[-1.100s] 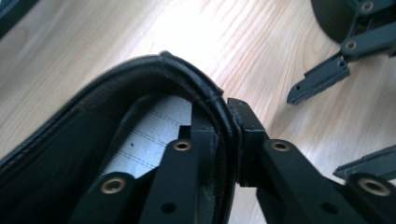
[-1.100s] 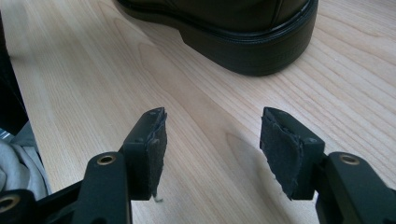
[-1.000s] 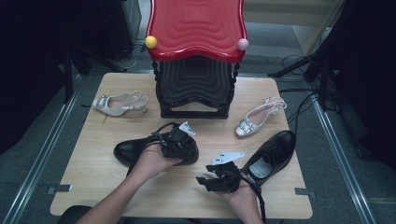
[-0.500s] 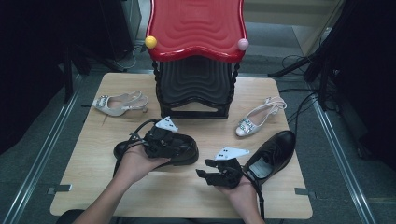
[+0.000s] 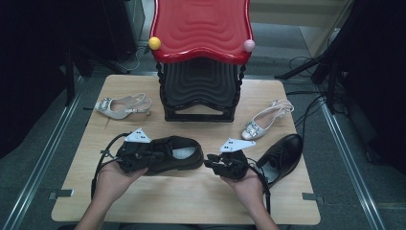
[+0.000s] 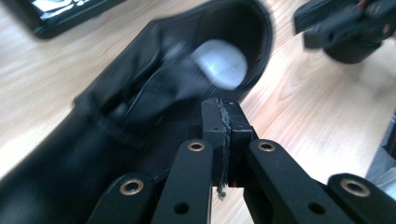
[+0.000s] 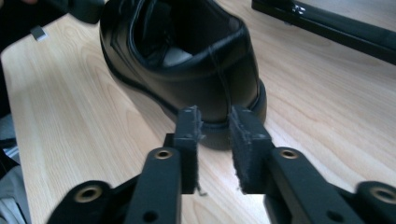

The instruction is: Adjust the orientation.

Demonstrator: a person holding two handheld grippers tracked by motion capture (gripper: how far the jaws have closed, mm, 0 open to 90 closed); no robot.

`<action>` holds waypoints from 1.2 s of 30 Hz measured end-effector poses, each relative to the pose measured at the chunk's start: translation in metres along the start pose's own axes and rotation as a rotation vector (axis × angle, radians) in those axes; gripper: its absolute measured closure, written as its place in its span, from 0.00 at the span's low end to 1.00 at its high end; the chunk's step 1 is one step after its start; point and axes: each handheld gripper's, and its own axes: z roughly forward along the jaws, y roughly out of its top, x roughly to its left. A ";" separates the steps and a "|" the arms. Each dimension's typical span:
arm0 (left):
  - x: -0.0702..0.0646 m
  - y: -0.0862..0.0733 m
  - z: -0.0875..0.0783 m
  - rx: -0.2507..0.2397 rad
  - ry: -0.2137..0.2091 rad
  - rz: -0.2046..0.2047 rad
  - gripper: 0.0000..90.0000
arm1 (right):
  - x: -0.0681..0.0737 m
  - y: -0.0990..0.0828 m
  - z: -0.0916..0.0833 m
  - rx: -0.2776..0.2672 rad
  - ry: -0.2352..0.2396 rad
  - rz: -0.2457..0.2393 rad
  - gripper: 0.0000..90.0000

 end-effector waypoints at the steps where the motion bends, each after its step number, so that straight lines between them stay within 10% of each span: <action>1: 0.002 -0.004 -0.001 -0.001 0.008 -0.006 1.00 | -0.001 0.002 0.000 -0.002 0.004 0.005 0.87; 17: 0.021 -0.041 0.013 0.019 0.027 -0.049 1.00 | -0.029 0.033 0.033 0.006 -0.051 0.055 1.00; 36: 0.027 -0.043 0.017 0.024 -0.029 -0.048 1.00 | -0.019 0.026 0.036 0.055 -0.045 0.036 1.00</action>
